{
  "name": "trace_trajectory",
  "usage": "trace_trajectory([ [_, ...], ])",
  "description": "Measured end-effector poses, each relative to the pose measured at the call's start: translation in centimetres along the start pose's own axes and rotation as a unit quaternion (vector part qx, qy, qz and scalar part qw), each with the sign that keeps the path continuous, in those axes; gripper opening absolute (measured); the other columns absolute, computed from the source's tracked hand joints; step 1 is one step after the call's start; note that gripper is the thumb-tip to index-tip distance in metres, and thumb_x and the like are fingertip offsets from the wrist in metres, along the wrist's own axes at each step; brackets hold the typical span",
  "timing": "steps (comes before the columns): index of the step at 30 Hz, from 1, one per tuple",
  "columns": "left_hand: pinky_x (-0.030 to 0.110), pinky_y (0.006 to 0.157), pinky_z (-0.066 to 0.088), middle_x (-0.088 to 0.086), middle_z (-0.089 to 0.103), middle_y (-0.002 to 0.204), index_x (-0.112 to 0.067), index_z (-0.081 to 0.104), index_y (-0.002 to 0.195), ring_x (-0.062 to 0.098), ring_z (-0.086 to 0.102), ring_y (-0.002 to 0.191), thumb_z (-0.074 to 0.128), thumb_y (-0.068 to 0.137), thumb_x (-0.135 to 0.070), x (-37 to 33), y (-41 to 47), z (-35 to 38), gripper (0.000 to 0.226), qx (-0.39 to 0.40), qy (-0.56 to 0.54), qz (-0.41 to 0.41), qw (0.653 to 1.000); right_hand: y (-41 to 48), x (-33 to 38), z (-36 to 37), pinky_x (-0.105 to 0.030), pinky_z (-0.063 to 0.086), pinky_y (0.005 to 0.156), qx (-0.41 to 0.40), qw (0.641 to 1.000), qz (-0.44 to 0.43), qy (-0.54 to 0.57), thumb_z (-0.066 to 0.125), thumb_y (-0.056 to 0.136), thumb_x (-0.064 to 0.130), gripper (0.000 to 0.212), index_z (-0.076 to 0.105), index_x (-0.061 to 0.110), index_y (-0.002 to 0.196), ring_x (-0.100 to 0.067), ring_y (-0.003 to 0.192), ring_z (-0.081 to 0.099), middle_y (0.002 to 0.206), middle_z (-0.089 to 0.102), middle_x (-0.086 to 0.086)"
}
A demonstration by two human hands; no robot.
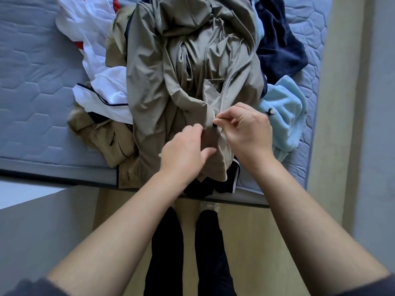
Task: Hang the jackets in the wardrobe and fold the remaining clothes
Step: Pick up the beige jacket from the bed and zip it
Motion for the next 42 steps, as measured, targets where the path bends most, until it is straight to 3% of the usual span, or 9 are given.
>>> trace_trajectory([
  [7, 0.032, 0.062, 0.038, 0.002, 0.065, 0.085, -0.023, 0.054, 0.080, 0.032, 0.061, 0.086, 0.058, 0.086, -0.039, 1.4, 1.7, 2.6, 0.017, 0.068, -0.011, 0.017, 0.997, 1.5, -0.2, -0.7, -0.039, 0.048, 0.061, -0.035, 0.999, -0.003, -0.019, 0.070, 0.084, 0.028, 0.012, 0.074, 0.017, 0.081, -0.018, 0.069, 0.060, 0.080, 0.065, 0.005],
  [12, 0.030, 0.067, 0.038, 0.005, 0.065, 0.101, -0.020, 0.062, 0.103, 0.030, 0.062, 0.098, 0.060, 0.087, -0.039, 5.7, 0.8, 6.0, 0.025, 0.181, 0.088, -0.027, 0.979, 4.5, 0.2, -1.6, -0.038, 0.050, 0.065, -0.070, 0.998, -0.001, 0.004, 0.069, 0.084, 0.028, 0.009, 0.074, 0.020, 0.082, -0.015, 0.071, 0.060, 0.082, 0.065, 0.008],
  [15, 0.029, 0.066, 0.037, 0.001, 0.063, 0.094, -0.021, 0.061, 0.098, 0.028, 0.062, 0.095, 0.061, 0.084, -0.043, 6.7, 1.9, 5.6, 0.026, 0.198, 0.088, -0.041, 0.975, 5.1, 0.8, -1.5, -0.038, 0.050, 0.064, -0.070, 0.997, -0.009, 0.015, 0.069, 0.085, 0.027, 0.009, 0.074, 0.019, 0.082, -0.016, 0.069, 0.059, 0.081, 0.065, 0.008],
  [20, 0.033, 0.060, 0.040, -0.004, 0.060, 0.080, -0.022, 0.051, 0.080, 0.023, 0.055, 0.076, 0.066, 0.075, -0.053, 2.7, 6.7, -0.1, 0.035, 0.053, -0.061, -0.018, 0.997, 6.1, 1.0, -1.1, -0.040, 0.051, 0.065, -0.075, 0.997, -0.007, 0.023, 0.069, 0.085, 0.026, 0.010, 0.074, 0.018, 0.084, -0.019, 0.070, 0.061, 0.082, 0.065, 0.007],
  [24, 0.034, 0.059, 0.042, 0.002, 0.067, 0.080, -0.018, 0.056, 0.076, 0.031, 0.061, 0.082, 0.065, 0.081, -0.042, 0.1, 9.6, -2.1, 0.026, -0.003, -0.047, 0.043, 0.998, 7.1, 1.2, -1.5, -0.038, 0.049, 0.061, -0.103, 0.994, -0.010, 0.021, 0.070, 0.084, 0.025, 0.010, 0.074, 0.016, 0.082, -0.021, 0.068, 0.060, 0.079, 0.065, 0.003],
  [31, 0.034, 0.074, 0.047, 0.007, 0.065, 0.100, -0.018, 0.058, 0.084, 0.030, 0.062, 0.098, 0.061, 0.086, -0.046, 5.4, 5.9, 5.0, 0.028, 0.218, 0.106, -0.010, 0.970, 10.4, 1.4, -2.8, -0.040, 0.049, 0.061, -0.134, 0.990, -0.029, 0.024, 0.071, 0.084, 0.025, 0.011, 0.074, 0.015, 0.081, -0.019, 0.066, 0.060, 0.079, 0.066, 0.002],
  [35, 0.030, 0.062, 0.042, -0.001, 0.066, 0.088, -0.023, 0.054, 0.077, 0.023, 0.063, 0.085, 0.064, 0.075, -0.059, 2.9, 10.2, 0.6, 0.037, 0.104, -0.004, -0.012, 0.994, 11.2, 1.3, -2.9, -0.041, 0.049, 0.060, -0.140, 0.989, -0.029, 0.030, 0.070, 0.085, 0.024, 0.011, 0.073, 0.016, 0.079, -0.018, 0.065, 0.058, 0.078, 0.065, 0.003],
  [38, 0.033, 0.059, 0.044, 0.000, 0.067, 0.080, -0.021, 0.059, 0.077, 0.026, 0.062, 0.080, 0.065, 0.080, -0.047, 0.2, 12.9, -3.3, 0.027, 0.002, -0.082, 0.033, 0.996, 11.6, 1.5, -2.8, -0.041, 0.049, 0.059, -0.143, 0.989, -0.030, 0.029, 0.070, 0.084, 0.024, 0.011, 0.073, 0.015, 0.079, -0.019, 0.064, 0.058, 0.078, 0.065, 0.002],
  [42, 0.031, 0.058, 0.035, 0.006, 0.065, 0.079, -0.018, 0.048, 0.069, 0.033, 0.062, 0.081, 0.065, 0.084, -0.039, 1.3, 11.9, -1.7, 0.031, 0.028, 0.012, 0.052, 0.998, 11.8, 1.5, -2.2, -0.040, 0.048, 0.060, -0.121, 0.992, -0.030, 0.011, 0.069, 0.085, 0.025, 0.011, 0.073, 0.016, 0.079, -0.021, 0.067, 0.060, 0.080, 0.066, 0.002],
])
Point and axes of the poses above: each hand's wrist, its own y-axis towards the middle knuckle, its own z-axis out of the palm, x = y × z, the point moved 7 cm from there along y, towards the middle knuckle
